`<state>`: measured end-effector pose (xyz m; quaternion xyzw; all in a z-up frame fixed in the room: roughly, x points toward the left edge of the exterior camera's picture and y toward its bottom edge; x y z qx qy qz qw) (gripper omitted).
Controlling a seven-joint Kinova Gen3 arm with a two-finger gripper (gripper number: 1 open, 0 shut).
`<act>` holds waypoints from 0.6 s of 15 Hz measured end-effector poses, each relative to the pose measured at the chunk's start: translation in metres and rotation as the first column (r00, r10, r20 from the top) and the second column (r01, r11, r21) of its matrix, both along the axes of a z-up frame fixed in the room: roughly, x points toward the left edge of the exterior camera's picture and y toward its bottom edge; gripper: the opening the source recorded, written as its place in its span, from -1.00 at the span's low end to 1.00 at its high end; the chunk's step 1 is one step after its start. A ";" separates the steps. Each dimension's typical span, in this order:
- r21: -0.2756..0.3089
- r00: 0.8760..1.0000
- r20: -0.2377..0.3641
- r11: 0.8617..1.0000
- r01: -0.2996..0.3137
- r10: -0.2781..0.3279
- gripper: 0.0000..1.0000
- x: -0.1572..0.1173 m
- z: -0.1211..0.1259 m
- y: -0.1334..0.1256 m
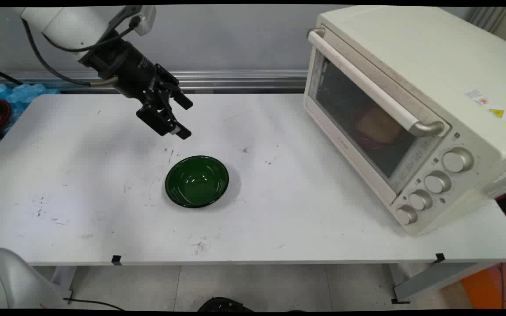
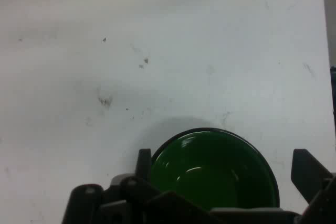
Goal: Open the oven
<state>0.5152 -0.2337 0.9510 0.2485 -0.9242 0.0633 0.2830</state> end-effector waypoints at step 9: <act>-0.002 0.998 -0.045 0.999 -0.053 0.053 1.00 -0.011 0.015 -0.006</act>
